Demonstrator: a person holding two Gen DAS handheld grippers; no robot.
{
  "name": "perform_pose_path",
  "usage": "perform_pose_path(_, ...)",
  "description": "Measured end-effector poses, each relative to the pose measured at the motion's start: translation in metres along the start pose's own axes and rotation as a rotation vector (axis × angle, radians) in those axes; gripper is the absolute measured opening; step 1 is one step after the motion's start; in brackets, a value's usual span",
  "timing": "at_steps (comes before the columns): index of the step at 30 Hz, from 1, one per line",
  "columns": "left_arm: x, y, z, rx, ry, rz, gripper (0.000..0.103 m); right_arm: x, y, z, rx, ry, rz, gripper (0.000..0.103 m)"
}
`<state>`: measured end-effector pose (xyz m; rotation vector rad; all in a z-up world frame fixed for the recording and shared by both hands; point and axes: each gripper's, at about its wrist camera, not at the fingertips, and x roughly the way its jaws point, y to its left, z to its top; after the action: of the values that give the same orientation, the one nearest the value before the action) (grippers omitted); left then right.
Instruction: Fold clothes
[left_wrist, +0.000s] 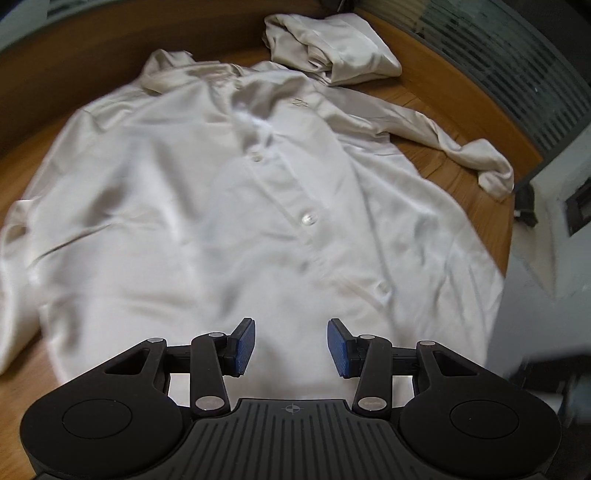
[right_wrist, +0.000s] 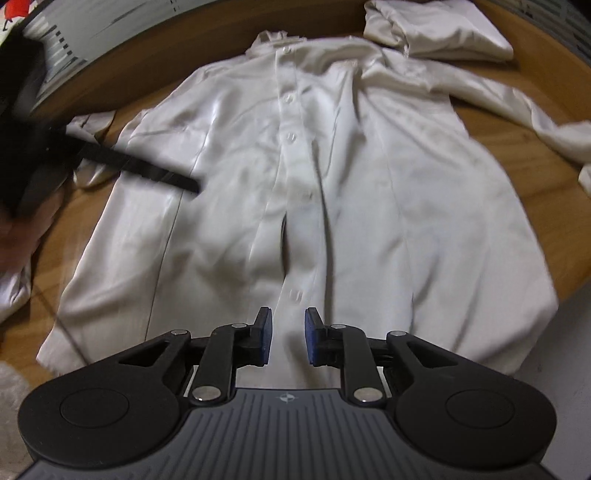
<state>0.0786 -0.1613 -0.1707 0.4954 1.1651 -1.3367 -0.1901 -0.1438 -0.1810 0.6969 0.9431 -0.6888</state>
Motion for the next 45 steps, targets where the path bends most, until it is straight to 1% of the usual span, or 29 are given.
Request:
perform_pose_path(2,0.009,-0.004,0.008,-0.032,0.015,-0.039,0.046,0.001,0.0,-0.01,0.013,0.008,-0.003,0.022)
perform_pose_path(4,0.019,-0.01,0.016,-0.065,0.033,-0.074,0.046,0.003,-0.002,-0.019,0.034,0.014,-0.002,0.026)
perform_pose_path(6,0.028,-0.015,0.022,-0.089,0.056,-0.089,0.046,0.005,-0.004,-0.027,0.061,0.012,0.008,0.041)
perform_pose_path(8,0.037,-0.019,0.027,-0.107,0.08,-0.092,0.046,0.005,-0.004,-0.032,0.079,-0.009,0.019,0.042)
perform_pose_path(11,0.048,-0.025,0.029,-0.102,0.119,-0.064,0.044,0.01,0.002,-0.037,0.076,-0.001,-0.002,0.042)
perform_pose_path(13,0.052,-0.029,0.03,-0.093,0.127,-0.062,0.043,0.013,0.007,-0.038,0.055,0.006,-0.02,0.042)
perform_pose_path(14,0.053,-0.029,0.03,-0.094,0.126,-0.066,0.039,0.014,0.01,-0.04,0.031,0.003,-0.034,0.042)
perform_pose_path(15,0.055,-0.03,0.031,-0.095,0.124,-0.07,0.037,0.014,0.014,-0.041,0.01,0.0,-0.049,0.04)
perform_pose_path(16,0.056,-0.031,0.031,-0.101,0.123,-0.073,0.036,0.013,0.016,-0.042,0.001,-0.003,-0.063,0.036)
perform_pose_path(18,0.059,-0.033,0.031,-0.111,0.117,-0.085,0.021,0.012,0.015,-0.042,0.017,-0.006,-0.079,0.01)
perform_pose_path(19,0.06,-0.034,0.031,-0.112,0.109,-0.092,0.01,0.011,0.015,-0.042,0.028,-0.009,-0.085,0.008)
perform_pose_path(20,0.059,-0.035,0.03,-0.11,0.093,-0.098,0.002,0.01,0.013,-0.043,0.045,-0.014,-0.087,0.007)
perform_pose_path(21,0.056,-0.037,0.03,-0.101,0.069,-0.099,0.002,0.008,0.012,-0.043,0.06,-0.019,-0.092,0.002)
perform_pose_path(22,0.053,-0.039,0.03,-0.09,0.043,-0.097,0.002,0.005,0.012,-0.044,0.068,-0.026,-0.104,0.002)
perform_pose_path(26,0.037,-0.041,0.035,-0.074,-0.026,-0.104,0.002,-0.01,0.011,-0.045,0.112,-0.071,-0.12,0.001)
perform_pose_path(28,0.031,-0.04,0.038,-0.078,-0.04,-0.114,0.002,-0.018,0.011,-0.044,0.129,-0.096,-0.123,0.001)
perform_pose_path(30,0.03,-0.037,0.04,-0.086,-0.023,-0.129,0.002,-0.028,0.012,-0.043,0.142,-0.121,-0.12,0.001)
perform_pose_path(33,0.034,-0.033,0.036,-0.093,0.022,-0.112,0.006,-0.04,0.015,-0.038,0.147,-0.151,-0.126,0.001)
perform_pose_path(34,0.037,-0.031,0.033,-0.102,0.035,-0.106,0.011,-0.043,0.016,-0.036,0.145,-0.159,-0.127,0.001)
perform_pose_path(37,0.043,-0.024,0.028,-0.163,0.062,-0.104,0.031,-0.053,0.018,-0.03,0.14,-0.181,-0.13,0.001)
perform_pose_path(40,0.049,-0.02,0.026,-0.233,0.089,-0.121,0.033,-0.06,0.018,-0.026,0.139,-0.199,-0.128,0.001)
perform_pose_path(45,0.058,-0.021,0.021,-0.313,0.148,-0.134,0.033,-0.072,0.017,-0.024,0.154,-0.224,-0.127,0.001)
